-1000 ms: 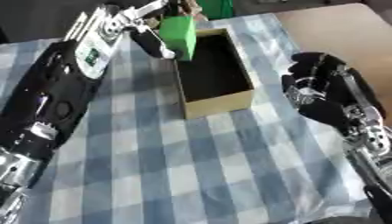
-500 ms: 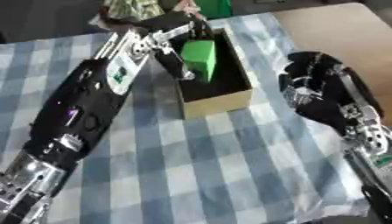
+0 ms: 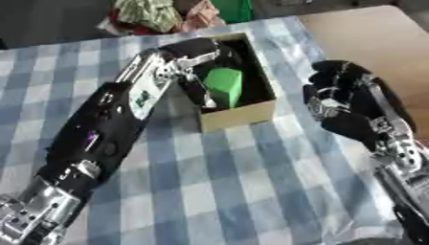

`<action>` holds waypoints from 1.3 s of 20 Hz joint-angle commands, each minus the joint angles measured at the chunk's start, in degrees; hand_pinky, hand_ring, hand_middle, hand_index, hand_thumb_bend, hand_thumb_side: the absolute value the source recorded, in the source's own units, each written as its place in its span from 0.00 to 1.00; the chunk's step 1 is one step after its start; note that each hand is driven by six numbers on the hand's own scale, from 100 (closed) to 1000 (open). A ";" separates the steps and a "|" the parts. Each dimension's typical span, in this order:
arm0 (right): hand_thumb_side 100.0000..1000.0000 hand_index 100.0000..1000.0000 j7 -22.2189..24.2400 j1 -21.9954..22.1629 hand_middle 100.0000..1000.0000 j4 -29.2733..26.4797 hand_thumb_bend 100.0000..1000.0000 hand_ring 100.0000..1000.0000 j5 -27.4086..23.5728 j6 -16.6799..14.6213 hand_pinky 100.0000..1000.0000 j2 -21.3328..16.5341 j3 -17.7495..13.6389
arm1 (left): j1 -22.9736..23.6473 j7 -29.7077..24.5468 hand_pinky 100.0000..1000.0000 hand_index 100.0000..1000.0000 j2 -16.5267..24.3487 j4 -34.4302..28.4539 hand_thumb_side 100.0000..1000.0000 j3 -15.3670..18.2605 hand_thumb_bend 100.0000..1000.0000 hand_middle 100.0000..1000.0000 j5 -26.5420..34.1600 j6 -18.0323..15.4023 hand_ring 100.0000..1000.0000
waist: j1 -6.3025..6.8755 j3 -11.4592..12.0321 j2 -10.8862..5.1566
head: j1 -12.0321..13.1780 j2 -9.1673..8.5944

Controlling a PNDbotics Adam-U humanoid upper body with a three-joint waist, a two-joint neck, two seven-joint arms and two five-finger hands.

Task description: Pick up objects on the table and place them in the box.

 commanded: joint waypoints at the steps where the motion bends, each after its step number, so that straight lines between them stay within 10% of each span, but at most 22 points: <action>1: 0.00 0.72 0.16 -0.53 0.55 -0.46 0.09 0.58 -0.26 -0.11 0.52 -0.58 -0.39 | -1.41 1.28 0.75 0.93 1.67 -2.78 0.06 0.24 0.59 0.87 1.81 0.58 0.82 | -0.53 0.20 -1.00 | -0.17 -0.51; 12: 0.00 0.72 -0.53 -0.18 0.55 -0.79 0.08 0.58 -0.10 -0.16 0.52 -1.07 -1.32 | 2.04 5.60 0.66 0.86 11.01 -17.71 0.00 0.58 0.53 0.74 14.30 3.63 0.71 | -1.15 3.41 -1.16 | -1.09 -0.27; 19: 0.00 0.72 -2.23 0.88 0.55 -1.95 0.08 0.59 0.15 -0.34 0.52 -1.94 -3.02 | 17.79 14.51 0.56 0.82 22.96 -38.57 0.00 7.21 0.48 0.65 35.79 12.19 0.64 | -2.06 8.75 -1.25 | -1.88 0.74; 26: 0.00 0.73 -3.93 1.62 0.55 -3.72 0.08 0.59 0.19 -0.41 0.52 -2.22 -4.68 | 32.29 23.43 0.53 0.82 20.52 -46.70 0.00 13.87 0.42 0.61 45.16 17.24 0.60 | -3.16 12.21 -1.19 | -1.20 2.64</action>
